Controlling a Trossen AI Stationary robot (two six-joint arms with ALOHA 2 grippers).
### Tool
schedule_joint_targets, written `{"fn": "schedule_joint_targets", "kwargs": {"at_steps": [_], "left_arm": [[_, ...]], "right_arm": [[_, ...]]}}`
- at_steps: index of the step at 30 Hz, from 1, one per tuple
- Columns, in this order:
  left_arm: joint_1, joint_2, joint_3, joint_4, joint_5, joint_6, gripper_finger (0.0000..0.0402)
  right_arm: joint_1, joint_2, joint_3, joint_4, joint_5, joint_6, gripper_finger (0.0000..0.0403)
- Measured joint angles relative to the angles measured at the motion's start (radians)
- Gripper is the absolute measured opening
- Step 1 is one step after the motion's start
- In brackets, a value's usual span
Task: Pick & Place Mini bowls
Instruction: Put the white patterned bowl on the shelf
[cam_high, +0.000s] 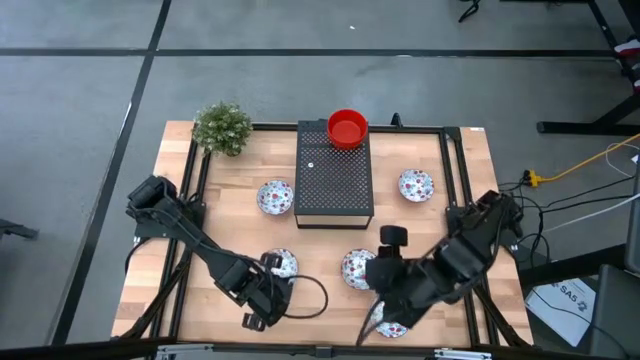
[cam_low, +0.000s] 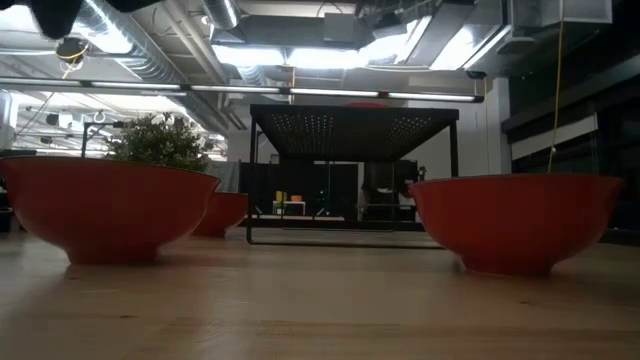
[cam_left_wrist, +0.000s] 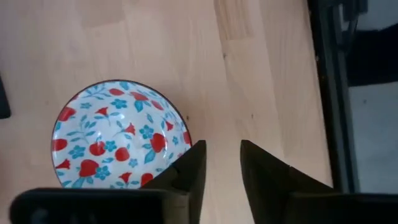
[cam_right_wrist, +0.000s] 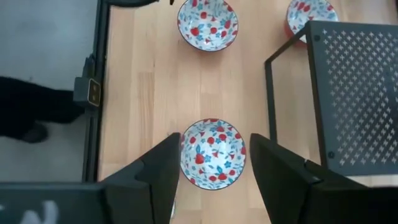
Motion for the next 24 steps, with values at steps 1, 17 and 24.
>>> {"fn": "schedule_joint_targets", "kwargs": {"at_steps": [1, 17, 24], "left_arm": [[-0.001, 0.007, 0.0, -0.001, -0.002, 0.003, 0.0101], [0.003, 0.112, 0.0, -0.031, -0.052, 0.021, 0.0169], [0.01, 0.159, 0.0, -0.04, -0.102, 0.02, 0.016]], "right_arm": [[0.011, 0.0, -0.007, 0.001, 0.012, 0.02, 0.0191], [0.088, 0.0, -0.243, 0.138, 0.039, 0.272, 0.0191], [0.087, 0.001, -0.29, 0.19, 0.039, 0.312, 0.0191]]}}
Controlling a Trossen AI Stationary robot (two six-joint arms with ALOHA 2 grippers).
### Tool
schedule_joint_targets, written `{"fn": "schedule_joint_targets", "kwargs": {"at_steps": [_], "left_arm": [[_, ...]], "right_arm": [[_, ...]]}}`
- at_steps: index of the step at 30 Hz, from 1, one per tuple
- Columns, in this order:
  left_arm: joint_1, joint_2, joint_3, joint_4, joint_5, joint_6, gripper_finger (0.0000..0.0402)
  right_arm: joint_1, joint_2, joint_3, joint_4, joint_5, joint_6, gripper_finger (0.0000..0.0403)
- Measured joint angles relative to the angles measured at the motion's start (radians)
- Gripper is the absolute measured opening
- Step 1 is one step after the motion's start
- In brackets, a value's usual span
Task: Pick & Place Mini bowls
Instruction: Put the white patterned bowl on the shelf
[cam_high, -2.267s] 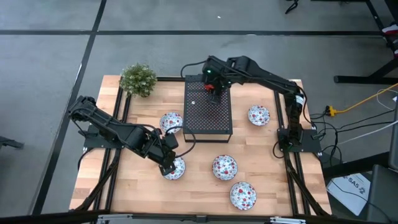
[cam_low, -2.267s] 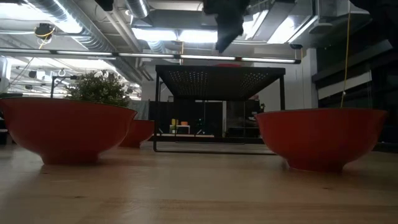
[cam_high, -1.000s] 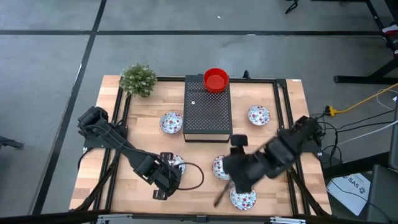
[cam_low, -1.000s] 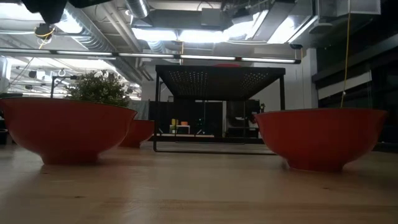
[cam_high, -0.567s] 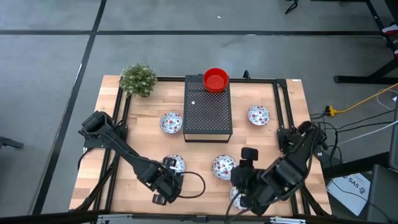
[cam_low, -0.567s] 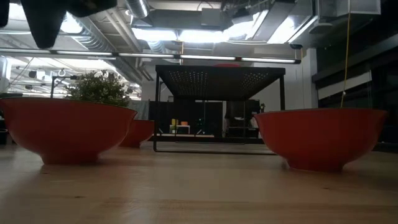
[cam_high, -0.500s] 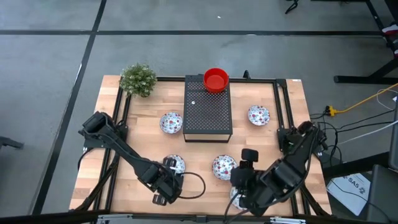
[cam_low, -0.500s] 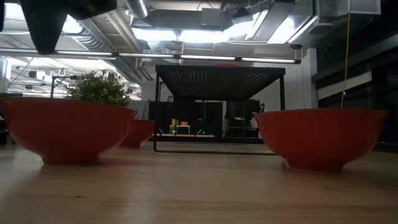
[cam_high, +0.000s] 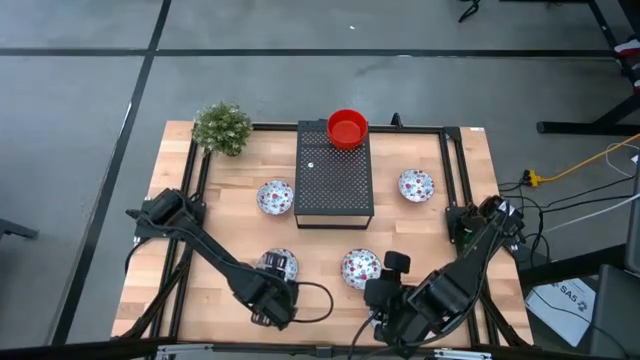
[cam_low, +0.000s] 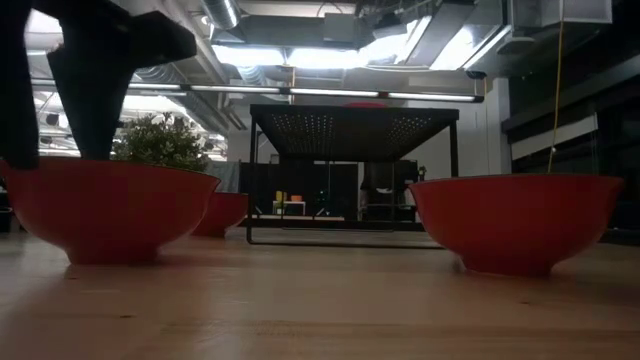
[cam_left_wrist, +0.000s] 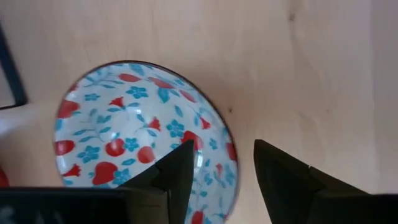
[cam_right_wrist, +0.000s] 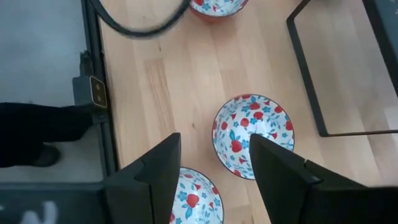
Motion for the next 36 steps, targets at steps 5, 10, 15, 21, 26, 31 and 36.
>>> {"fn": "schedule_joint_targets", "kwargs": {"at_steps": [5, 10, 15, 21, 26, 31, 36], "left_arm": [[0.001, 0.0, 0.0, 0.002, -0.047, -0.008, 0.0149], [0.002, 0.017, 0.0, 0.008, -0.038, -0.022, 0.0137], [0.002, 0.026, 0.0, 0.018, -0.039, -0.028, 0.013], [0.003, 0.026, 0.0, 0.018, -0.036, -0.052, 0.0108], [0.008, 0.026, 0.0, 0.019, -0.004, -0.077, 0.0051], [0.014, 0.024, 0.001, 0.017, 0.002, -0.101, 0.0012], [0.014, 0.021, 0.001, 0.012, 0.005, -0.104, 0.0007]], "right_arm": [[0.0, 0.0, 0.0, 0.004, 0.009, 0.001, 0.0191], [0.0, 0.0, 0.0, 0.004, 0.009, 0.007, 0.0191], [0.0, 0.0, 0.0, 0.004, 0.009, 0.007, 0.0191], [0.0, 0.0, 0.0, 0.005, 0.018, 0.007, 0.019], [0.0, 0.0, 0.0, 0.007, 0.026, 0.013, 0.019], [0.0, 0.0, 0.0, 0.007, 0.026, 0.014, 0.019], [0.0, 0.0, 0.0, 0.008, 0.026, 0.015, 0.019]]}}
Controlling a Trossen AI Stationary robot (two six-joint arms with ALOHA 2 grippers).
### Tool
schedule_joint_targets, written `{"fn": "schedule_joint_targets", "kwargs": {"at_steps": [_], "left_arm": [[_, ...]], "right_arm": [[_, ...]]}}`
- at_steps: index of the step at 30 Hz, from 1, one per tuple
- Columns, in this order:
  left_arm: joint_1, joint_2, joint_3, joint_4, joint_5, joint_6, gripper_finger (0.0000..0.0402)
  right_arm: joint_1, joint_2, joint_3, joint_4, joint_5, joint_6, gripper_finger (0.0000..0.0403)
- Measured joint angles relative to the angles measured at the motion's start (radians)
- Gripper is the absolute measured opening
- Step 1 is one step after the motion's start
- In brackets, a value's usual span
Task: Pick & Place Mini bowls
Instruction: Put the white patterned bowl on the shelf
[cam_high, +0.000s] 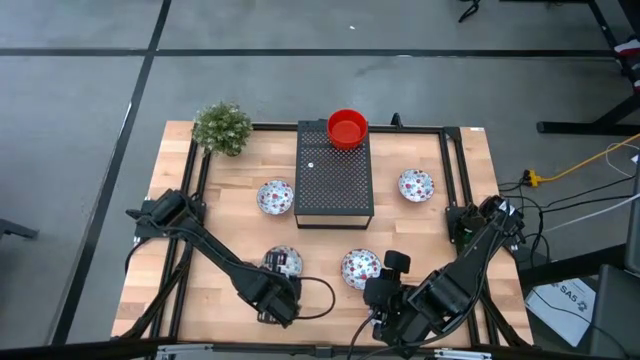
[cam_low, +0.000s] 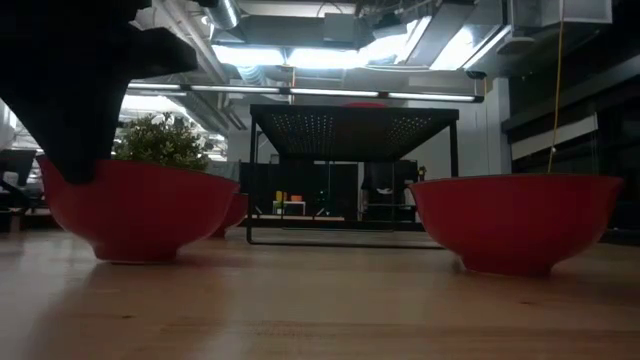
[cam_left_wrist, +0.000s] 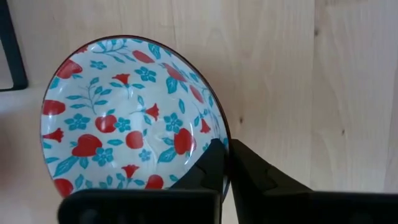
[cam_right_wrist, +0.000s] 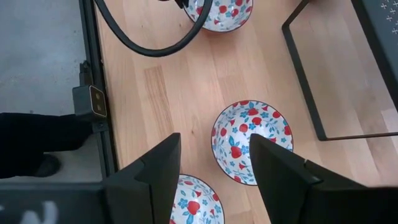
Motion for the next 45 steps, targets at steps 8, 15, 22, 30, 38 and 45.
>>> {"fn": "schedule_joint_targets", "kwargs": {"at_steps": [8, 15, 22, 30, 38, 45], "left_arm": [[-0.002, -0.056, 0.0, -0.005, 0.019, -0.041, 0.0004], [-0.002, -0.14, -0.002, -0.02, 0.014, -0.089, 0.0003], [-0.002, -0.247, -0.002, -0.033, -0.045, -0.135, 0.0003], [-0.008, -0.402, -0.002, -0.034, -0.219, -0.141, 0.0003], [0.049, -0.541, -0.001, -0.011, -0.312, -0.069, 0.0003], [0.164, -0.568, 0.039, 0.012, -0.266, 0.133, 0.0003]], "right_arm": [[0.0, 0.0, 0.0, 0.001, 0.0, -0.003, 0.019], [0.0, 0.0, 0.0, 0.001, 0.001, -0.003, 0.019], [-0.001, 0.0, 0.0, 0.001, 0.028, -0.005, 0.019], [-0.001, 0.0, 0.0, 0.0, 0.028, -0.008, 0.019], [-0.001, 0.0, 0.001, -0.001, 0.028, -0.017, 0.019], [-0.002, 0.0, 0.001, -0.01, 0.061, -0.031, 0.019]]}}
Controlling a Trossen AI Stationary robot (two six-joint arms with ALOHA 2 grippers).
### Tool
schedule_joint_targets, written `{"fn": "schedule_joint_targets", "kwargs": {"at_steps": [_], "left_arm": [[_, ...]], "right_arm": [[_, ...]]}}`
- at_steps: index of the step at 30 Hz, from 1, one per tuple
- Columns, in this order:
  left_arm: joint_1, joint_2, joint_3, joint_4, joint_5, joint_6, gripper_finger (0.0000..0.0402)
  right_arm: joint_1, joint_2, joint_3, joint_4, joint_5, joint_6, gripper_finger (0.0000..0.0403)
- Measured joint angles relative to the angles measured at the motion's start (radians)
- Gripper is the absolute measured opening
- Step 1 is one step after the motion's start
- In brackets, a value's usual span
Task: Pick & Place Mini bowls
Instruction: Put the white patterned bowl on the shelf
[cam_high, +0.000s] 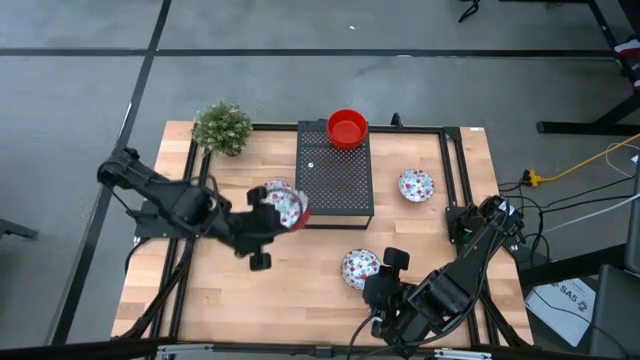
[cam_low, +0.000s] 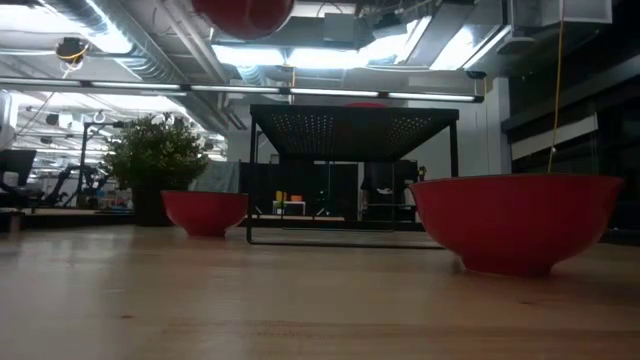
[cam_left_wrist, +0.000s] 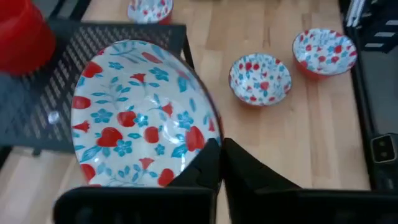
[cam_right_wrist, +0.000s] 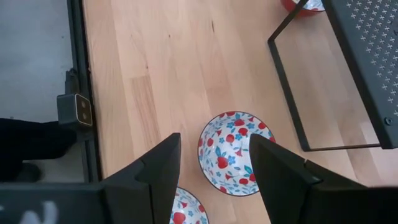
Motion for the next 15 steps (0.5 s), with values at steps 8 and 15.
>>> {"fn": "schedule_joint_targets", "kwargs": {"at_steps": [8, 15], "left_arm": [[0.157, 0.0, 0.08, 0.002, 0.073, 0.213, 0.0003], [0.25, 0.021, 0.098, 0.038, 0.144, 0.358, 0.0003]], "right_arm": [[-0.003, 0.0, 0.0, -0.001, 0.005, 0.021, 0.019], [-0.003, 0.0, 0.0, -0.021, 0.026, 0.065, 0.019]]}}
